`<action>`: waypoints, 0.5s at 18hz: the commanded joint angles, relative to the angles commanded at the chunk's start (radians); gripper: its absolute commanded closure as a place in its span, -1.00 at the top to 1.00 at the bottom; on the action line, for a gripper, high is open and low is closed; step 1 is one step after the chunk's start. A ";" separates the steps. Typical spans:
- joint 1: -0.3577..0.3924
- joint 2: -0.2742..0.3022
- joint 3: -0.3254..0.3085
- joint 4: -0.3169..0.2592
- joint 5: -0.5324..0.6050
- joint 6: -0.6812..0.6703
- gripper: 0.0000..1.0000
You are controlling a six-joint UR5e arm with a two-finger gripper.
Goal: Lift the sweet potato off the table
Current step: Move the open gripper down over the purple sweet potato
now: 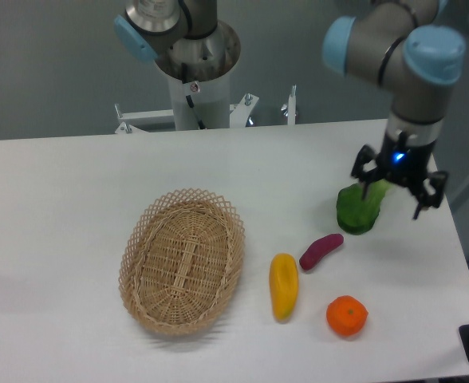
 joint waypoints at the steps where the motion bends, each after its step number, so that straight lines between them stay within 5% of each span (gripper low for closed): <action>1: -0.015 -0.014 -0.002 0.008 0.037 0.003 1.00; 9: -0.106 -0.064 -0.052 0.043 0.108 0.023 1.00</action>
